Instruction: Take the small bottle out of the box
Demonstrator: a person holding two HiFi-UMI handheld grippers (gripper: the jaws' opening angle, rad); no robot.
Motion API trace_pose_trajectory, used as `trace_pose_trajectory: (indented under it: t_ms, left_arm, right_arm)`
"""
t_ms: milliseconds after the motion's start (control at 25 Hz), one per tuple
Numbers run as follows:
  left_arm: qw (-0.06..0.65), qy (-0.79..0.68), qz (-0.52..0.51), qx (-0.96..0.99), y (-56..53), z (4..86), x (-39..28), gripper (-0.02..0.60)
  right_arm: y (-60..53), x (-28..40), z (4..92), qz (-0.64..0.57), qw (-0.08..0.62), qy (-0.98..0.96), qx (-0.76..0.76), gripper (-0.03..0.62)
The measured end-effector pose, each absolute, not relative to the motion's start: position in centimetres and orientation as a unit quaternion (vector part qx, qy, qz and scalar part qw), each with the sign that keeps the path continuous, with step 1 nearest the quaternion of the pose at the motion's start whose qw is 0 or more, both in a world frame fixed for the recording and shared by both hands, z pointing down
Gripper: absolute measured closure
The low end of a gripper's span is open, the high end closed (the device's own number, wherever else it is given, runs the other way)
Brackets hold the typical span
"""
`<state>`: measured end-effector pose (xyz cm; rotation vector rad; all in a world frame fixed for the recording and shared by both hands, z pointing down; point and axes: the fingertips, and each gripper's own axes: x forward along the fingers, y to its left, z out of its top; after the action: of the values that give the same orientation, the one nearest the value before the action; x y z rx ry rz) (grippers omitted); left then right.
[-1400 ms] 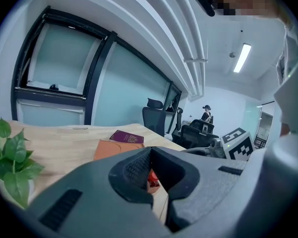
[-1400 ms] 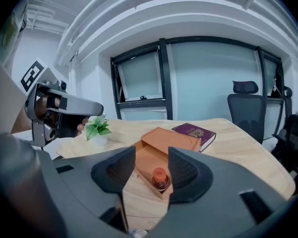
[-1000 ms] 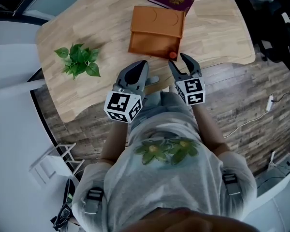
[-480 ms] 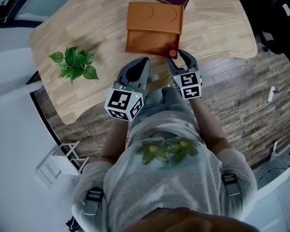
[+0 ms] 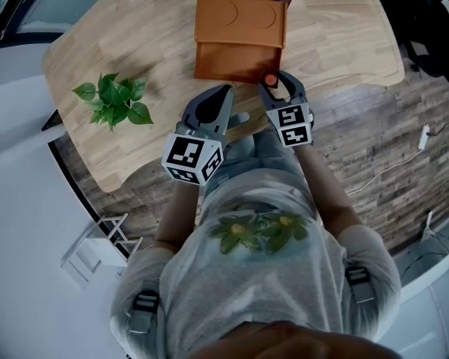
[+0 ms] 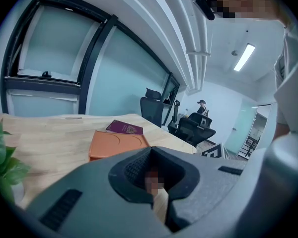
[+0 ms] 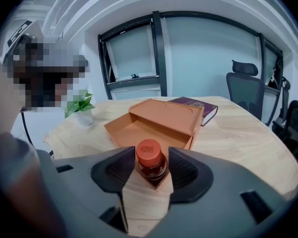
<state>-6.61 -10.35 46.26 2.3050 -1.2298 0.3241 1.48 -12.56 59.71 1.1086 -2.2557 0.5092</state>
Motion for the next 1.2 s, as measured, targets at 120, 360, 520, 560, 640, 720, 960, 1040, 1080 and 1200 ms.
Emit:
trace_pose_trajectory:
  t_ms: [120, 360, 520, 560, 640, 720, 960, 1040, 1080, 1200]
  left_arm:
    - [0.255, -0.450, 0.121, 0.847, -10.5, 46.6, -6.5, 0.574]
    - [0.261, -0.447, 0.127, 0.846, -10.7, 47.3, -6.6, 0.574]
    - [0.264, -0.446, 0.129, 0.845, -10.8, 47.6, -6.8, 0.574]
    - [0.264, -0.446, 0.129, 0.845, -10.8, 47.7, -6.8, 0.574]
    - [0.266, -0.447, 0.129, 0.844, -11.0, 47.8, -6.9, 0.574]
    - [0.268, -0.447, 0.128, 0.844, -11.1, 47.9, -6.9, 0.574]
    - [0.270, -0.447, 0.130, 0.843, -10.9, 48.2, -6.7, 0.574]
    - [0.271, -0.447, 0.130, 0.842, -10.9, 48.3, -6.7, 0.574]
    - [0.270, -0.448, 0.130, 0.842, -10.9, 48.2, -6.7, 0.574]
    - [0.269, -0.450, 0.129, 0.842, -11.0, 48.0, -6.8, 0.574]
  right_arm:
    - [-12.7, 1.5, 60.2, 0.193, 0.290, -0.842, 0.412, 0.410]
    - [-12.9, 1.6, 61.1, 0.200, 0.299, -0.836, 0.415, 0.410]
    - [-12.9, 1.6, 61.4, 0.195, 0.300, -0.835, 0.418, 0.410]
    - [-12.9, 1.6, 61.3, 0.193, 0.298, -0.835, 0.419, 0.410]
    - [-12.9, 1.6, 61.4, 0.192, 0.297, -0.836, 0.419, 0.410]
    - [-13.0, 1.5, 61.4, 0.191, 0.298, -0.836, 0.419, 0.410]
    - [-13.0, 1.6, 61.4, 0.190, 0.299, -0.836, 0.418, 0.407]
    - [-13.0, 1.6, 61.4, 0.190, 0.298, -0.838, 0.415, 0.407]
    - [-13.0, 1.6, 61.4, 0.190, 0.297, -0.840, 0.413, 0.407]
    - [-13.1, 1.6, 61.4, 0.191, 0.297, -0.841, 0.410, 0.407]
